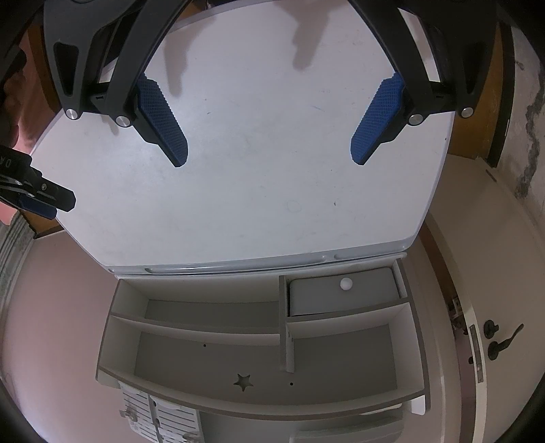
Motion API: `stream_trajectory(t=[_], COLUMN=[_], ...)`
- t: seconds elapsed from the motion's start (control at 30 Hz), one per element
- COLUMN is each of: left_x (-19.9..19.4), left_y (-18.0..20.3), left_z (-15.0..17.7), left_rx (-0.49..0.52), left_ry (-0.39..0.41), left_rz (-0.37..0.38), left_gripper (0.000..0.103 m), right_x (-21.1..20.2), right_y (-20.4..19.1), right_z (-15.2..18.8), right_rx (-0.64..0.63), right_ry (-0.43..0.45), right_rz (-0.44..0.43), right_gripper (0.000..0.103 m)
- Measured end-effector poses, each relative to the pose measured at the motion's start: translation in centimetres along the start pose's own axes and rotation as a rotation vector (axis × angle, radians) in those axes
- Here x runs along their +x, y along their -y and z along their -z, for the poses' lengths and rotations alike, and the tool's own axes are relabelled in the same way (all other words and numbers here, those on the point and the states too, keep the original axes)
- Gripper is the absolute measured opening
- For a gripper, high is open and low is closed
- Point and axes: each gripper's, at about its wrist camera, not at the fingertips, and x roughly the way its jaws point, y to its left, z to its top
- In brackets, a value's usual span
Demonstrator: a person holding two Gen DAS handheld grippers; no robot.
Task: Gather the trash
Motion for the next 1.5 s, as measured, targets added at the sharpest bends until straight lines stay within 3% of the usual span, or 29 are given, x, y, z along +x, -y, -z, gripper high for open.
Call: stream_trajectory(t=[1.5], left_x=[0.65], left_y=[0.07], left_z=[0.14], left_rx=[0.034], left_ry=[-0.009], left_rz=[-0.010], left_gripper=[0.095], right_x=[0.14], right_y=[0.61], right_z=[0.16], right_rx=[-0.002], right_ry=[-0.005], right_rz=[0.005], right_gripper=[0.083])
